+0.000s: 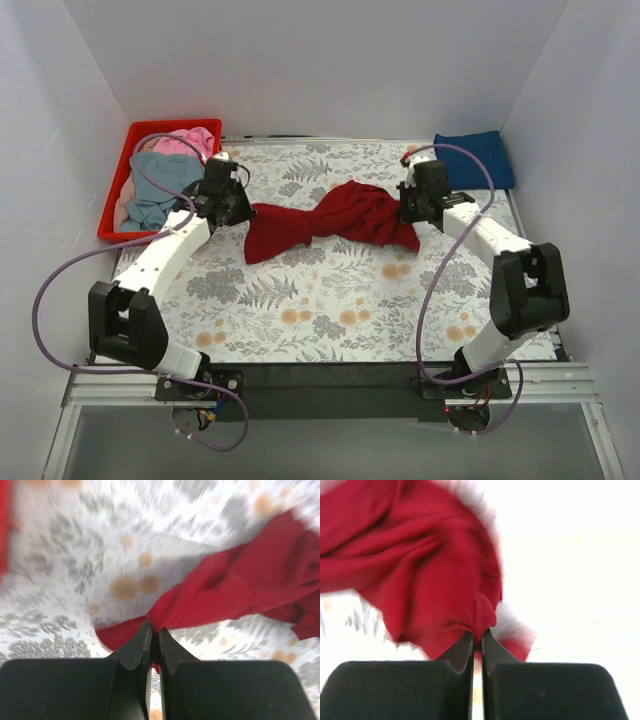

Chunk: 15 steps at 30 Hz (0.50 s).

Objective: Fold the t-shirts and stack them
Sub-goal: Flatten the tshirt out

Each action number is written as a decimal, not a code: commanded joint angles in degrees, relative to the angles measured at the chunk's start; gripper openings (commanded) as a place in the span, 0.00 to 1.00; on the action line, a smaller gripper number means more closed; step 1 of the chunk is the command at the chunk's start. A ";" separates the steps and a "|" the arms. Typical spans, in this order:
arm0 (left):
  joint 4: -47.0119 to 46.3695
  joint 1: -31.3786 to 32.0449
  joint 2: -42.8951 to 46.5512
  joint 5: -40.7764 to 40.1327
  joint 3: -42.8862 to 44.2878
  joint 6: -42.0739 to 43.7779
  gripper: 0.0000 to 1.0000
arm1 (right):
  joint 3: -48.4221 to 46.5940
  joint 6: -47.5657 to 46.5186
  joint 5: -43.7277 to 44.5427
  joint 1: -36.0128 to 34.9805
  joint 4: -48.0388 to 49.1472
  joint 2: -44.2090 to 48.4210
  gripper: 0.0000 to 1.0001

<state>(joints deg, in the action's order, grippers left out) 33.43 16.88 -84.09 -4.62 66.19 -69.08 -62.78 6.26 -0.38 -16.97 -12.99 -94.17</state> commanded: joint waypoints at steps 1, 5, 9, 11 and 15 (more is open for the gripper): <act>4.53 -1.06 7.80 -7.05 10.24 2.46 0.00 | -9.80 -8.87 20.04 0.36 -0.63 11.80 0.01; 3.84 -1.68 14.21 -11.63 11.85 2.98 0.00 | -9.12 -12.84 30.08 0.62 3.83 19.36 0.01; 5.59 -1.77 17.73 -11.55 9.67 2.64 0.00 | -0.27 -8.74 30.09 2.29 3.60 25.33 0.27; 5.86 -1.77 19.49 -11.29 6.77 2.46 0.00 | 3.09 -5.14 29.48 2.29 2.71 27.19 0.50; 5.77 -1.77 22.48 -10.94 -2.02 0.97 0.00 | 9.25 -1.53 23.18 2.29 1.31 31.58 0.60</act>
<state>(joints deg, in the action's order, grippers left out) 35.88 15.49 -61.54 -14.20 68.99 -67.44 -57.28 0.40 26.15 -14.59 -8.75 -63.68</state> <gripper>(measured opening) 0.033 0.593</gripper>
